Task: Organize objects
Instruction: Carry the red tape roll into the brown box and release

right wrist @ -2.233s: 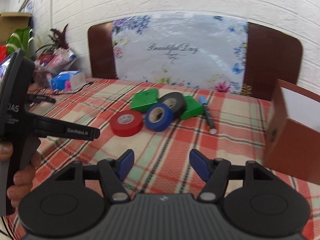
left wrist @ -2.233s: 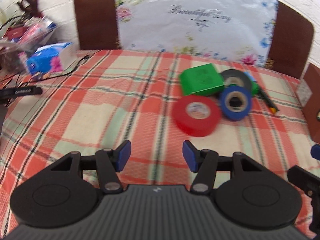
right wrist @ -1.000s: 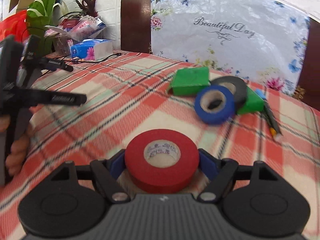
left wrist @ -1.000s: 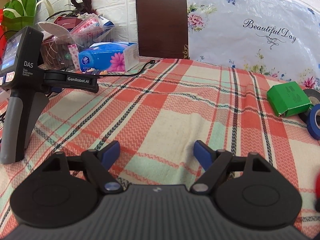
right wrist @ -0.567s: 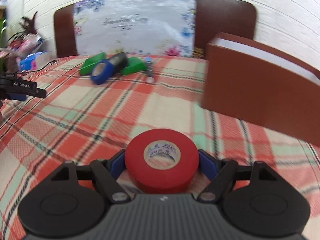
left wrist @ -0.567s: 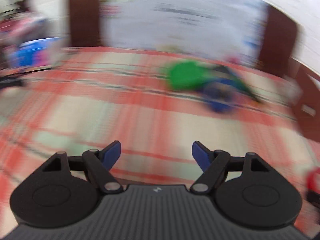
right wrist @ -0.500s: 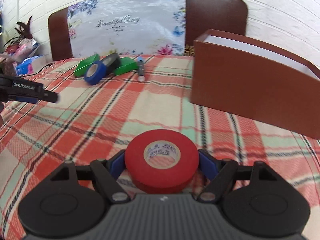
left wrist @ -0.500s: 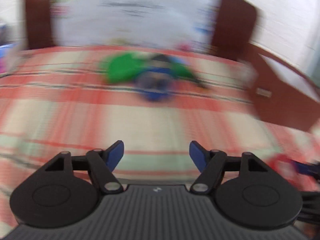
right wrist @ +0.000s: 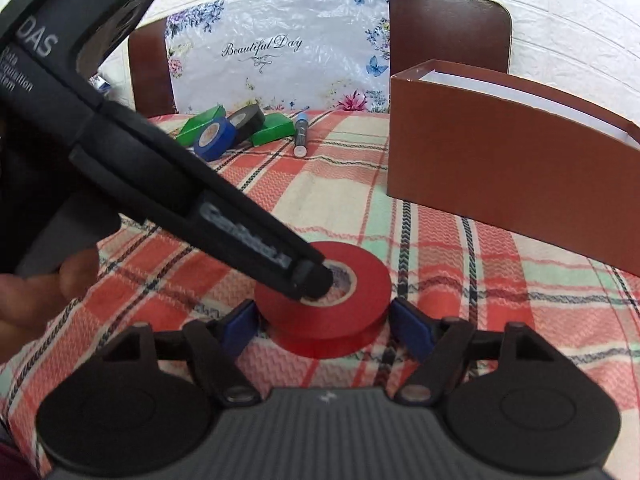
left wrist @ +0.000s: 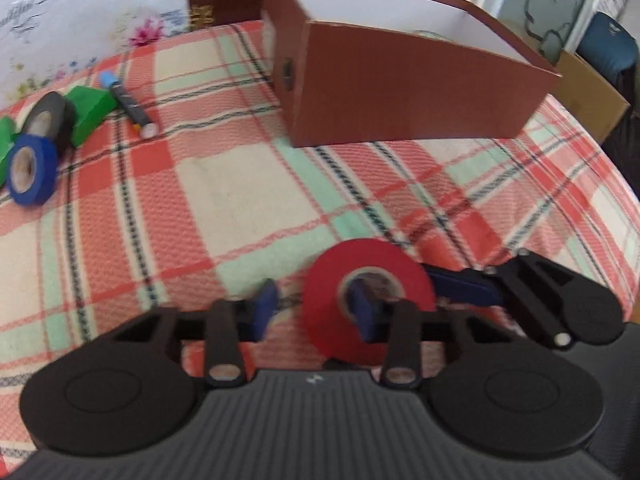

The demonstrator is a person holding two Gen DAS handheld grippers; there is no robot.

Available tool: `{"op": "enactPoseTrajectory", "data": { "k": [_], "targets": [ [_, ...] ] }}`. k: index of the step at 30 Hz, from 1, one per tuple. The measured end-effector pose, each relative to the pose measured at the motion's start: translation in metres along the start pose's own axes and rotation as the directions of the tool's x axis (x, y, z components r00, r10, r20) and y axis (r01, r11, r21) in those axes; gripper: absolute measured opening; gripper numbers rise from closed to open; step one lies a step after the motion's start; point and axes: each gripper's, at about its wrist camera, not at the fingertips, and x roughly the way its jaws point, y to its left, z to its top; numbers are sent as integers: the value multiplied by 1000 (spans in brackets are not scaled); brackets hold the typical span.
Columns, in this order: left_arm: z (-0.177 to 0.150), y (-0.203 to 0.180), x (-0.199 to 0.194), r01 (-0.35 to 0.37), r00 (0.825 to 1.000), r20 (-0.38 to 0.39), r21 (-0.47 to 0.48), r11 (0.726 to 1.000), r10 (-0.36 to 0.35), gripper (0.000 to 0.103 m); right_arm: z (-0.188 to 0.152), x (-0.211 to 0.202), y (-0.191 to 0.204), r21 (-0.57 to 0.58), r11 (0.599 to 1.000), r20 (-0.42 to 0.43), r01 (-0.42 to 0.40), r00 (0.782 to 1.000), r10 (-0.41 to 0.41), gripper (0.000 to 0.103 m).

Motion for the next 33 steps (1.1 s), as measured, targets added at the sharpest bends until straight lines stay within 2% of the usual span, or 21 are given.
{"op": "enactPoseTrajectory", "data": {
  "k": [3,6,8,10,14,16,19,21,23,24,25,29,33],
  "targets": [
    [14,-8,-5,-27,1000,-8,12,1000,27,30,1,-5,-5,27,1000,31,-11,999,10,74],
    [40,-18,-25,-8,997,79,20,1000,6,30,11,-19,-14,38,999,132,21,991,-26,74],
    [63,-26,-38,3,989,147,35,999,-8,31,25,-30,-22,29,997,217,70,973,-75,74],
    [91,-37,-44,-1,978,210,50,999,-9,31,44,-38,-34,17,991,296,129,947,-129,74],
    [141,-57,-34,-33,960,281,70,997,12,31,80,-33,-68,27,977,367,210,907,-205,74],
    [160,-61,-18,-32,959,284,63,997,13,30,94,-21,-88,43,970,361,240,901,-239,74],
    [177,-64,7,-53,960,278,43,998,39,30,107,4,-123,111,967,295,230,921,-253,74],
    [180,-68,21,-112,954,284,40,993,96,31,110,22,-140,154,955,240,255,928,-287,73],
    [175,-72,27,-191,943,284,40,981,172,38,110,36,-154,188,943,188,276,932,-310,67],
    [173,-71,30,-213,941,276,39,976,194,39,109,39,-160,215,937,168,276,934,-314,70],
    [170,-69,30,-235,939,267,40,971,216,39,106,38,-165,254,929,173,268,933,-316,76],
    [153,-61,21,-305,919,274,35,952,284,49,99,30,-160,271,921,211,280,916,-341,76],
    [136,-60,-2,-348,892,321,37,937,319,53,94,13,-151,286,916,246,280,903,-353,77]
  ]
}}
